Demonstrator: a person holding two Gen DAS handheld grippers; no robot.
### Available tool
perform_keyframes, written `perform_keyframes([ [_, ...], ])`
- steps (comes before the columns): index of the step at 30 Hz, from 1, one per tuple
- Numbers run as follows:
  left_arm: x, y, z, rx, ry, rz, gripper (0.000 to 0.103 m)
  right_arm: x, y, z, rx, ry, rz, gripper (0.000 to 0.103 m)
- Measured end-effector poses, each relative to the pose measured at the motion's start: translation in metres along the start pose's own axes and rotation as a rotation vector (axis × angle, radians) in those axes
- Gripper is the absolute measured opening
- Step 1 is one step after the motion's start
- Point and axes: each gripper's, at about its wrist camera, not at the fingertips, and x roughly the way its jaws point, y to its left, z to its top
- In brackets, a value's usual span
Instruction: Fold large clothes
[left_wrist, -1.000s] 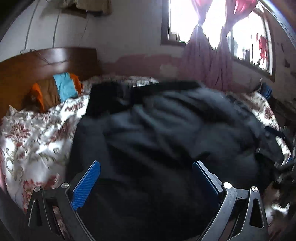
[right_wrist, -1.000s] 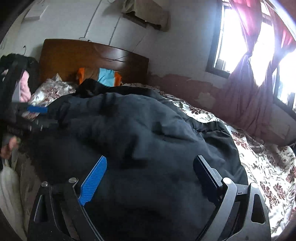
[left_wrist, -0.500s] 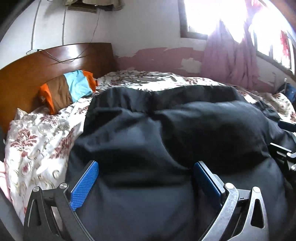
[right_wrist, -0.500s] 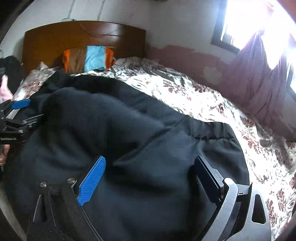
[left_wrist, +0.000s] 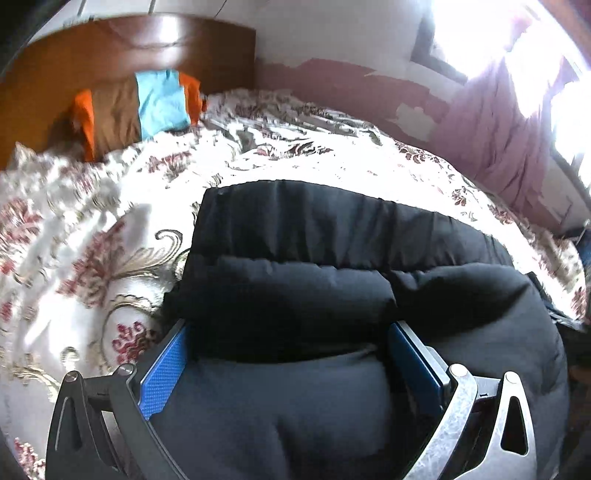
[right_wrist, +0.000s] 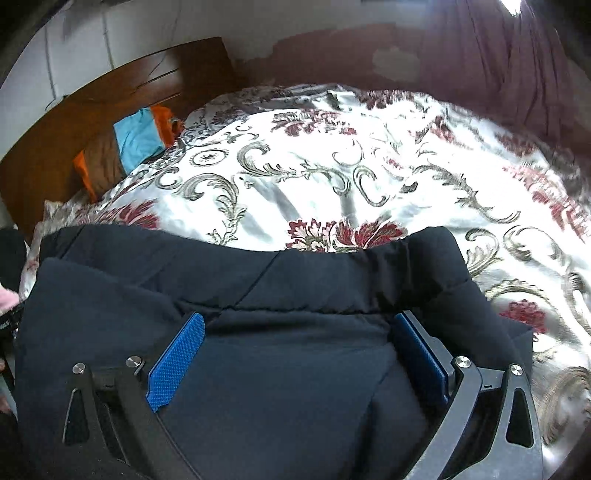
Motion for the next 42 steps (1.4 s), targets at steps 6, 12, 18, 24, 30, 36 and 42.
perform_keyframes([
  [6,0.012,0.002,-0.001,-0.044,0.0,-0.022,0.103,0.019,-0.007,-0.001,0.044,0.008,0.056,0.101],
  [12,0.011,0.01,-0.007,-0.076,-0.048,-0.062,0.103,0.022,-0.01,0.002,0.055,0.007,0.07,0.101],
  [18,0.011,0.011,-0.008,-0.082,-0.065,-0.078,0.103,0.02,-0.011,0.001,0.06,-0.002,0.077,0.101],
  [24,0.01,0.012,-0.01,-0.08,-0.079,-0.084,0.103,0.015,-0.011,0.0,0.062,-0.017,0.076,0.101],
  [30,0.009,0.015,-0.011,-0.083,-0.092,-0.098,0.103,0.01,-0.014,-0.001,0.072,-0.041,0.09,0.101],
  [36,0.008,0.015,-0.013,-0.075,-0.099,-0.1,0.103,-0.005,-0.012,-0.007,0.079,-0.102,0.065,0.101],
  [42,-0.006,0.021,-0.016,-0.078,-0.11,-0.132,0.103,-0.057,-0.008,-0.017,0.069,-0.213,-0.082,0.101],
])
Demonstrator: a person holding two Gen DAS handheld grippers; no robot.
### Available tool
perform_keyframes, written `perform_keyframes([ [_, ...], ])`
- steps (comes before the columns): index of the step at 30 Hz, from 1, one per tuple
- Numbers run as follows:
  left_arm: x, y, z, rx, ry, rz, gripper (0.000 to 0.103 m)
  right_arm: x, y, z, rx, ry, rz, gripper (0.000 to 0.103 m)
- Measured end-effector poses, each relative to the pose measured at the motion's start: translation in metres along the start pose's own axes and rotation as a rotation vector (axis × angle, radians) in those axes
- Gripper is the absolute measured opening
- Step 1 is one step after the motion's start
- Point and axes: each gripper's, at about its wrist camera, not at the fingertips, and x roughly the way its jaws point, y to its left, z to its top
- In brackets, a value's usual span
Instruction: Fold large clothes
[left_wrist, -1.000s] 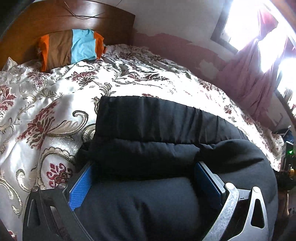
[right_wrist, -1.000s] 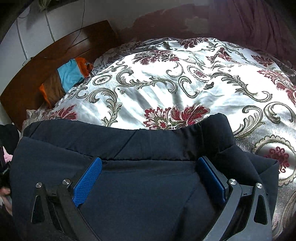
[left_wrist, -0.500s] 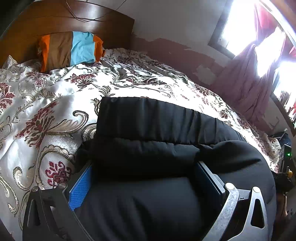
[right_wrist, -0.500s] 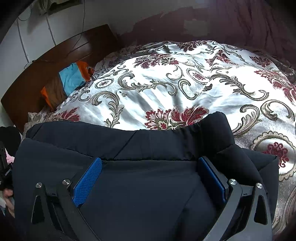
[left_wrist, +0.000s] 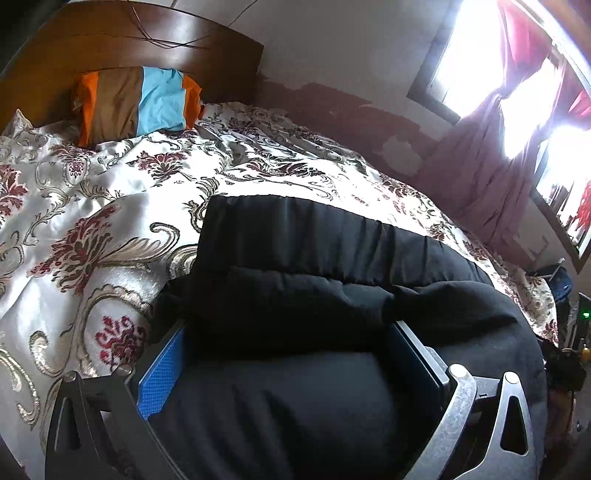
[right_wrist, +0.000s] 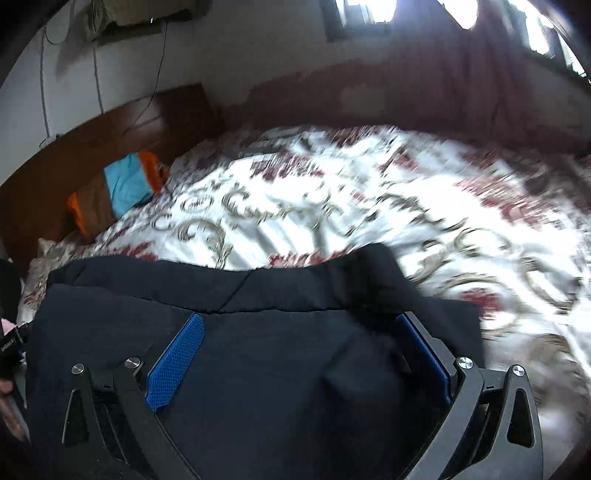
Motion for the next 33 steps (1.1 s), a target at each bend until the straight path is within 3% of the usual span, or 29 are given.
perform_keyframes([
  [6,-0.025,0.01,-0.002,-0.039,-0.014,-0.063,0.103,-0.056,-0.029,-0.017,0.097,-0.066,-0.017,0.101],
  [10,-0.041,0.02,-0.008,-0.059,-0.013,-0.056,0.103,-0.08,-0.05,-0.04,0.157,-0.095,0.001,0.101],
  [16,-0.054,0.04,-0.027,-0.078,0.019,-0.035,0.103,-0.091,-0.062,-0.08,0.126,-0.075,-0.046,0.101],
  [20,-0.049,0.057,-0.045,-0.15,0.086,-0.09,0.103,-0.089,-0.065,-0.099,0.071,-0.036,-0.067,0.101],
  [26,-0.051,0.053,-0.061,-0.106,0.134,-0.126,0.103,-0.089,-0.068,-0.097,0.003,0.019,-0.048,0.101],
  [33,-0.043,0.059,-0.063,-0.115,0.186,-0.165,0.103,-0.077,-0.062,-0.064,-0.163,0.14,0.013,0.101],
])
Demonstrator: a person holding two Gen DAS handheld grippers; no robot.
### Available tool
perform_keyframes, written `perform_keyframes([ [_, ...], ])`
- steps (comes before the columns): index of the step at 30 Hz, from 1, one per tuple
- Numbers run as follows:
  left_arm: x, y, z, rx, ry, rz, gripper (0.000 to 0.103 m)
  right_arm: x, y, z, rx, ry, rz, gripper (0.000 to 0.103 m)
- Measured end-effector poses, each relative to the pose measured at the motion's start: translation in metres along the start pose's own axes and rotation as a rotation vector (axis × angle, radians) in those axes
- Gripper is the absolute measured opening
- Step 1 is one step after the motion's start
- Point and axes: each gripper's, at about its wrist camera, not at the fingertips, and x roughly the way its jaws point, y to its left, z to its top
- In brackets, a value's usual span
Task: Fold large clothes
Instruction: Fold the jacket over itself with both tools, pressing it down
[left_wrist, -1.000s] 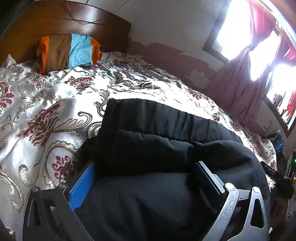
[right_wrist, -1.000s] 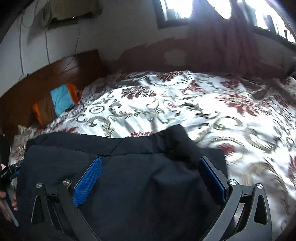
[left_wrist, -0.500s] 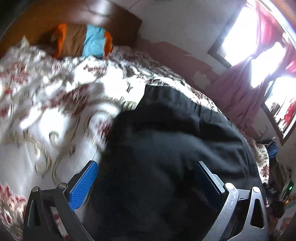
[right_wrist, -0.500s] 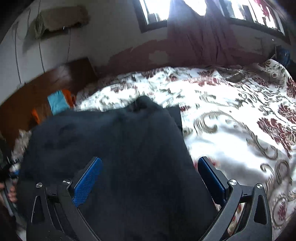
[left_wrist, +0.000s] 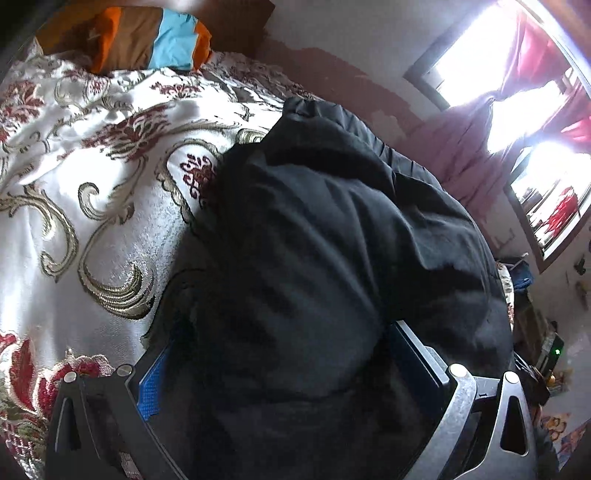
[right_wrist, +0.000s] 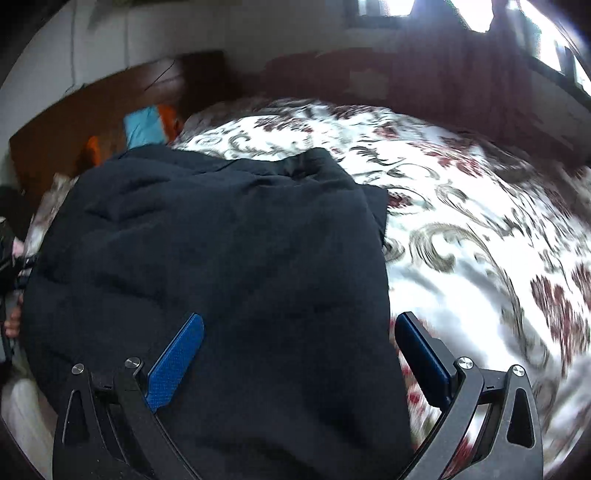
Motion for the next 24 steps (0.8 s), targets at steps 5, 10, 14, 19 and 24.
perform_keyframes([
  [5,0.007,0.003,0.001,-0.006,0.026,-0.018,0.103,0.016,-0.005,0.034,-0.069,0.088,0.045,0.101],
  [10,0.013,0.01,0.004,-0.002,0.053,-0.051,0.103,0.058,-0.029,0.053,0.073,0.212,0.148,0.101],
  [14,0.019,0.016,0.008,-0.006,0.085,-0.093,0.103,0.08,-0.056,0.04,0.231,0.195,0.281,0.102],
  [19,0.024,0.02,0.011,0.002,0.109,-0.126,0.103,0.072,-0.059,0.025,0.262,0.126,0.335,0.102],
  [24,0.027,0.018,0.012,0.011,0.108,-0.125,0.103,0.069,-0.05,0.02,0.235,0.135,0.364,0.102],
])
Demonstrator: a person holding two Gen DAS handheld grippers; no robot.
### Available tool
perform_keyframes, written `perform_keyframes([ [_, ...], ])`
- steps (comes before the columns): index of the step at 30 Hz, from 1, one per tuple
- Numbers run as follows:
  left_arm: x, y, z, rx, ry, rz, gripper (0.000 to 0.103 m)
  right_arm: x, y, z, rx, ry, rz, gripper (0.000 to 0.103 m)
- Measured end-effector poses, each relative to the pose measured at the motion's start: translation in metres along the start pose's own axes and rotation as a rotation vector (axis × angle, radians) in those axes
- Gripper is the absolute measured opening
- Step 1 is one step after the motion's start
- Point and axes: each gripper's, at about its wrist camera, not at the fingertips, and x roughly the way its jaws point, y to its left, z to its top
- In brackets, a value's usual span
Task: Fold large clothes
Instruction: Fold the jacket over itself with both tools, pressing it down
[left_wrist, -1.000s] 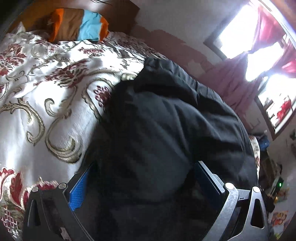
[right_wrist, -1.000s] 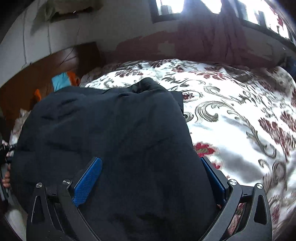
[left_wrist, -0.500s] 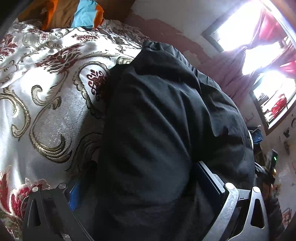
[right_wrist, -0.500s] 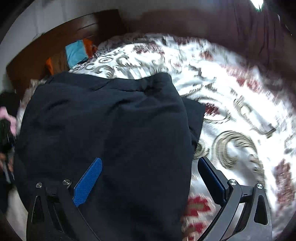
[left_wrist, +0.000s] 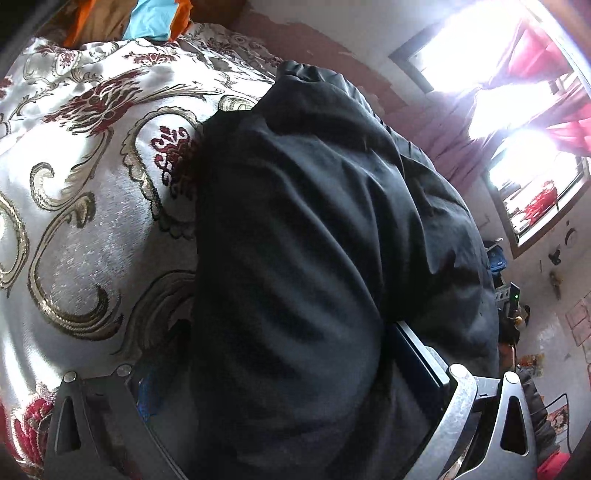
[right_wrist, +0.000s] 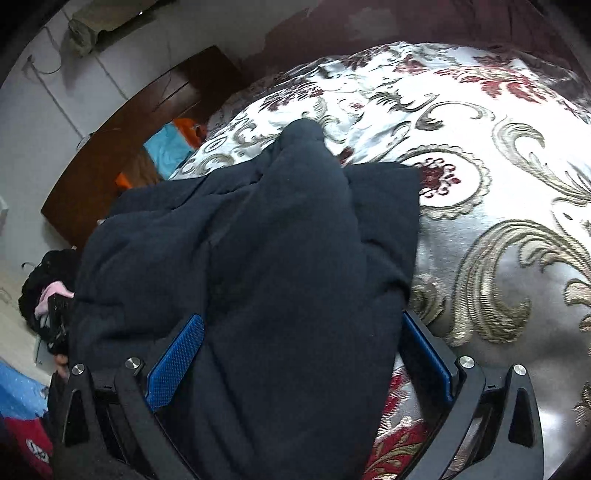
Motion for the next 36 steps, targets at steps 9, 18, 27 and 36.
perform_keyframes([
  [9,0.005,-0.006,0.002,0.008,0.005,-0.001,0.103,0.007,0.001,0.001,-0.031,0.023,0.086,0.102],
  [18,0.008,-0.013,0.001,0.027,0.009,0.001,0.103,0.005,-0.004,-0.003,-0.029,0.007,0.093,0.102],
  [27,0.009,-0.012,0.006,0.028,0.047,-0.031,0.103,0.007,0.01,-0.006,-0.036,0.01,0.014,0.101],
  [36,0.007,-0.02,-0.002,-0.037,0.026,-0.043,0.071,-0.013,0.032,-0.018,0.009,-0.04,-0.09,0.043],
])
